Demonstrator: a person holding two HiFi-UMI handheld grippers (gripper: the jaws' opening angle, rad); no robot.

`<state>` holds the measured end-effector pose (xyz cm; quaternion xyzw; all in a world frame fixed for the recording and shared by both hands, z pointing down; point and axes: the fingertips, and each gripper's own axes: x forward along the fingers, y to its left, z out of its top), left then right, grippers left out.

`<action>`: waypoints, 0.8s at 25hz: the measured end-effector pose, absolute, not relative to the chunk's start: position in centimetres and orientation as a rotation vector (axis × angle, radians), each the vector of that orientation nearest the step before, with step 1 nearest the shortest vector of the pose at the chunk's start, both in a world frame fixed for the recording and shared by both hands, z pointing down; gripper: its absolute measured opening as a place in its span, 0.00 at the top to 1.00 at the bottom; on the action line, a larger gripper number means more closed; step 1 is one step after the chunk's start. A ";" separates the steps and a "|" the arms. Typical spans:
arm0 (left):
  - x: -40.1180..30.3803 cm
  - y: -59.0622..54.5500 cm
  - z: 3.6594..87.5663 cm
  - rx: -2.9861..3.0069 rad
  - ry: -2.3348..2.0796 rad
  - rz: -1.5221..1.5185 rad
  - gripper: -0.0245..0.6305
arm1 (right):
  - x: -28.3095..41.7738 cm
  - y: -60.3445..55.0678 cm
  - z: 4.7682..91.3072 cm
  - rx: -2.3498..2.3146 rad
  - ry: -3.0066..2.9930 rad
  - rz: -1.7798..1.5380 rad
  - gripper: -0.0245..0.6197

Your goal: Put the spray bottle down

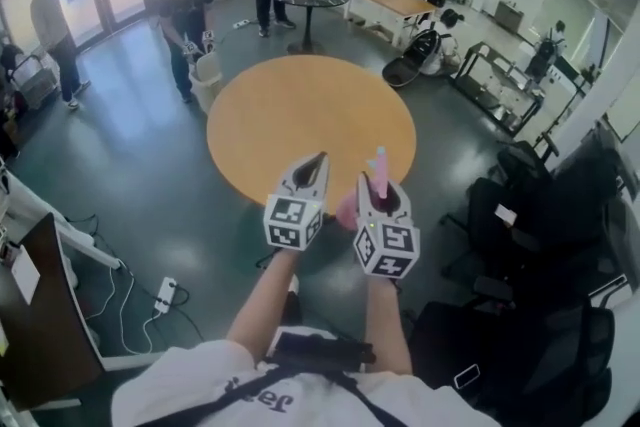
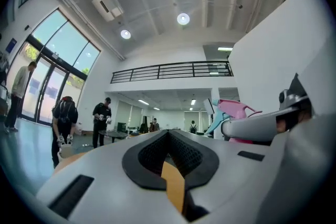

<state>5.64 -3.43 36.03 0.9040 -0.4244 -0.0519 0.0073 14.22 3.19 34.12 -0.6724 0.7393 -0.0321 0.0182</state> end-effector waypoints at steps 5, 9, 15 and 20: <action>4.5 -12.5 33.7 2.837 -1.403 -0.201 0.95 | 14.3 -6.1 32.2 -2.090 2.285 -0.058 0.72; 2.9 -17.9 32.9 2.843 -1.437 -0.220 0.95 | 13.3 -12.6 31.4 -2.095 2.280 -0.022 0.72; 1.0 -23.1 34.3 2.772 -1.440 -0.201 0.95 | 12.3 -18.3 32.3 -2.100 2.260 -0.061 0.72; 1.7 -25.4 36.2 2.742 -1.412 -0.133 0.95 | 12.6 -20.9 34.3 -2.129 2.285 -0.111 0.72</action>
